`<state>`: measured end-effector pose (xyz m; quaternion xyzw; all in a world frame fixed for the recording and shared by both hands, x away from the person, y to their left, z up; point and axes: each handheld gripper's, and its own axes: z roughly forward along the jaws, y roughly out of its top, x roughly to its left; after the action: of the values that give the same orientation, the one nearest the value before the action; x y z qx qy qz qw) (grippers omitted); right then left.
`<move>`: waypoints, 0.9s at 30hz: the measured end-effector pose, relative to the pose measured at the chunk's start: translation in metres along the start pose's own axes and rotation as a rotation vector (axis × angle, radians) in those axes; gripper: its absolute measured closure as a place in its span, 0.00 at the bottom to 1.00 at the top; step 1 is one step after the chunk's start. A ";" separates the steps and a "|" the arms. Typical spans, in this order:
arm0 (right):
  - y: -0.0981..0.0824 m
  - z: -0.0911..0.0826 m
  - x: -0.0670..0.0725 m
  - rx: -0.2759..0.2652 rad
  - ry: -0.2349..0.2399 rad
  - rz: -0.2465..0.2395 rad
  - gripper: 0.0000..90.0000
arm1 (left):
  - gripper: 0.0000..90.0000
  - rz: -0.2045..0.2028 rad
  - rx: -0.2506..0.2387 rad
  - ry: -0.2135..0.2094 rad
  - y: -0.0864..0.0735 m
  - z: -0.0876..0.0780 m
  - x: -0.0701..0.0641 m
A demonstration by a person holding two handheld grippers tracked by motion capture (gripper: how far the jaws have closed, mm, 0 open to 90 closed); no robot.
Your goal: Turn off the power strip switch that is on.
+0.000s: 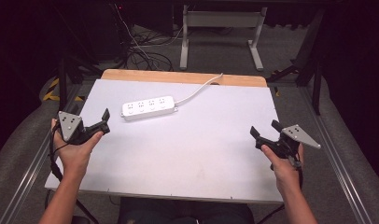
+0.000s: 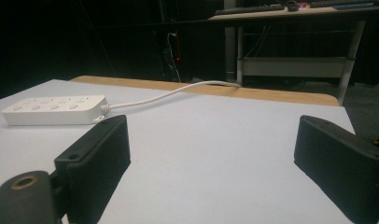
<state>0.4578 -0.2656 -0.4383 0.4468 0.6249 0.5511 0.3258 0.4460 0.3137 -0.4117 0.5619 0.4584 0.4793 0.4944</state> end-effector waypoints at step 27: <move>0.000 -0.018 0.001 -0.010 -0.054 0.004 0.13 | 0.02 0.008 0.003 0.014 -0.001 0.001 0.005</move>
<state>0.4415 -0.2717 -0.4352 0.4611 0.6122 0.5428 0.3436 0.4474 0.3186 -0.4122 0.5610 0.4602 0.4847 0.4885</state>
